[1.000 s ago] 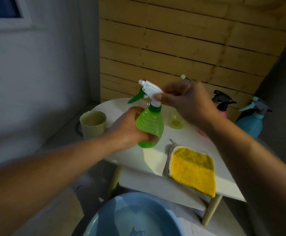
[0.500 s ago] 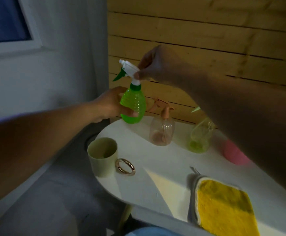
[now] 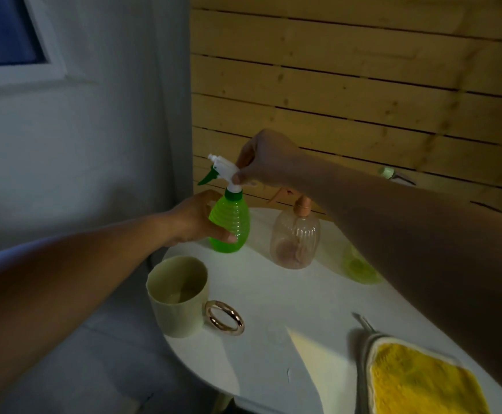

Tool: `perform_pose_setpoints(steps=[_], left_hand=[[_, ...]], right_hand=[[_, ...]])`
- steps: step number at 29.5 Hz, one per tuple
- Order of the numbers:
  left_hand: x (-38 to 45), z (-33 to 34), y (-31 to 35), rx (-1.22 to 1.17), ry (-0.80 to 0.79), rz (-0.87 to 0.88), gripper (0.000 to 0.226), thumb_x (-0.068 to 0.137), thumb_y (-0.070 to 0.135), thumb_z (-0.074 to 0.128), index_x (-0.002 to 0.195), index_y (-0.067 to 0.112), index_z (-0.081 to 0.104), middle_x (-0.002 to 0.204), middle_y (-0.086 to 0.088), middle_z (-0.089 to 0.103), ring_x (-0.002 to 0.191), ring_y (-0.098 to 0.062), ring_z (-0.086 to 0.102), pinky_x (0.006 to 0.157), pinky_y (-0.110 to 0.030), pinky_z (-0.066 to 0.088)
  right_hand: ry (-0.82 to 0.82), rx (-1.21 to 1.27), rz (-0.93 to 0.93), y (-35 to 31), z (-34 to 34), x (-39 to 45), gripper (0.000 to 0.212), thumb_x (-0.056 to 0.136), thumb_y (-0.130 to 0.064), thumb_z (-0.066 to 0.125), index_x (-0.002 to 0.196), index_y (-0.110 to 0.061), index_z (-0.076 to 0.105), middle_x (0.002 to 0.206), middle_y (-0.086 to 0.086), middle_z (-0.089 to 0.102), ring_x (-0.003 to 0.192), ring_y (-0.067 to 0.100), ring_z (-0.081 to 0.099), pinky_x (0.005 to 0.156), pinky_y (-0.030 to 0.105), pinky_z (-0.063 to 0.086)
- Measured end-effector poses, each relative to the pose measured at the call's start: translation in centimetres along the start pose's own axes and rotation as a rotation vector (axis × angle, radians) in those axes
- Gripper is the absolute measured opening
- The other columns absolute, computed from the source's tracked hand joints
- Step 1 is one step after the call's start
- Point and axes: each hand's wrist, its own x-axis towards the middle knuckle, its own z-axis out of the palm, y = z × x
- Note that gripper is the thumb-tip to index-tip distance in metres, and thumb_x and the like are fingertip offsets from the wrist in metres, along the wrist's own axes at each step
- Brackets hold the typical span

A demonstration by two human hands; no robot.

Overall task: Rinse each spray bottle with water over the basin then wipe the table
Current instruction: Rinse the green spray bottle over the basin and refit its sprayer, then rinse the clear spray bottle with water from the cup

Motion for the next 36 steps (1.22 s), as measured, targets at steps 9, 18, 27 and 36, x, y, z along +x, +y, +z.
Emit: perform_pose_setpoints(steps=[9, 18, 27, 36], left_hand=[[0.2, 0.2, -0.4, -0.069, -0.068, -0.010, 0.064, 0.066, 0.028, 0.096, 0.118, 0.039, 0.061, 0.116, 0.012, 0.072, 0.112, -0.012, 0.066, 0.101, -0.039, 0.054], [-0.2, 0.2, 0.1, -0.109, -0.086, -0.003, 0.061, 0.070, 0.024, 0.093, 0.123, 0.033, 0.063, 0.118, 0.008, 0.072, 0.113, -0.013, 0.066, 0.101, -0.037, 0.053], [-0.4, 0.7, 0.5, -0.096, -0.022, -0.026, 0.065, 0.073, 0.022, 0.092, 0.129, 0.030, 0.060, 0.120, 0.008, 0.070, 0.114, -0.013, 0.064, 0.099, -0.036, 0.052], [-0.9, -0.1, 2.0, 0.017, -0.062, -0.166, 0.076, 0.045, 0.046, 0.102, 0.111, 0.025, 0.071, 0.111, 0.004, 0.075, 0.110, -0.019, 0.068, 0.105, -0.043, 0.052]], right_hand=[[-0.003, -0.011, 0.029, -0.2, 0.8, 0.5, 0.024, 0.076, -0.029, 0.087, 0.096, -0.019, 0.080, 0.086, -0.006, 0.074, 0.089, 0.014, 0.070, 0.086, 0.044, 0.060], [-0.032, -0.074, 0.101, 0.0, -2.3, -0.5, 0.037, 0.102, -0.036, 0.057, 0.118, -0.007, 0.072, 0.108, 0.006, 0.070, 0.095, 0.021, 0.065, 0.076, 0.033, 0.054], [-0.313, -0.479, 0.252, 3.9, -5.1, -3.4, 0.039, 0.075, -0.048, 0.079, 0.097, -0.016, 0.077, 0.097, 0.004, 0.072, 0.090, 0.021, 0.067, 0.077, 0.033, 0.055], [-0.179, -0.390, 0.168, 4.5, -4.7, -5.0, 0.027, 0.073, -0.021, 0.086, 0.094, -0.009, 0.075, 0.086, 0.007, 0.069, 0.082, 0.023, 0.064, 0.058, 0.029, 0.043]])
